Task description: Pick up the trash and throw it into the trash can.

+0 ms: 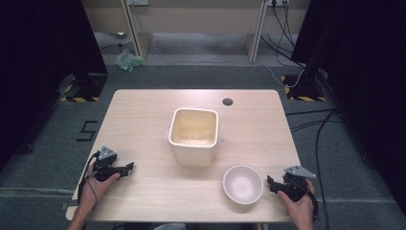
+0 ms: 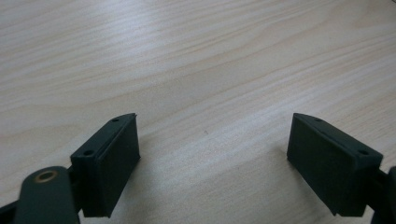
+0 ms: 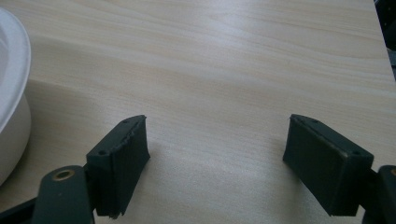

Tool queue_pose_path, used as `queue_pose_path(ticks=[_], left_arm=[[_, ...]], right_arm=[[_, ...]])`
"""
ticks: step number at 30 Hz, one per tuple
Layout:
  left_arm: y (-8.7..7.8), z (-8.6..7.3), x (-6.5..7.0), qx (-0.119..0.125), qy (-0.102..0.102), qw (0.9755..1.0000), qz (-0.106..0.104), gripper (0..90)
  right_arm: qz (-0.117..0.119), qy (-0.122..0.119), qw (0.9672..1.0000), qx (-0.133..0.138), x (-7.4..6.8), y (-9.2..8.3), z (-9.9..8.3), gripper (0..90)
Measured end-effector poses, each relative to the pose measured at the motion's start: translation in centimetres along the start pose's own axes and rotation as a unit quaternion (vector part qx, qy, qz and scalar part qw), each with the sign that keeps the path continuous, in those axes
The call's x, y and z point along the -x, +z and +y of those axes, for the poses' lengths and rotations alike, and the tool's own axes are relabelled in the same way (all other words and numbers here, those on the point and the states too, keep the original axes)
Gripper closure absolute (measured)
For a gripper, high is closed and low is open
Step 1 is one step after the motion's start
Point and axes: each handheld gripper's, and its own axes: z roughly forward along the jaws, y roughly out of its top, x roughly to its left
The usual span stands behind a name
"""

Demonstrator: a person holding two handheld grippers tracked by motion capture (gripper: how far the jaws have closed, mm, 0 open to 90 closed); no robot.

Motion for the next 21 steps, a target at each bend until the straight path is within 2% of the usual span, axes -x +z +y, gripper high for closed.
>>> queue_pose_path(ticks=[4,12,17,21], left_arm=[[0.0,0.0,0.0,0.002,0.000,1.0000,0.001,15.7],[0.0,0.0,0.0,0.002,0.000,1.0000,0.001,15.7],[0.0,0.0,0.0,0.002,0.000,1.0000,0.001,15.7],[0.0,0.0,0.0,0.002,0.000,1.0000,0.001,15.8]], right_arm=[[-0.006,-0.008,0.9999,0.006,-0.1,-0.1,0.1,22.1],[0.018,-0.014,0.9990,0.039,-0.8,-1.5,1.0,20.9],[0.012,-0.030,0.9981,0.052,-1.5,-2.5,1.7,22.9],[0.024,-0.031,0.9972,0.063,-2.1,-3.2,2.2,25.6]])
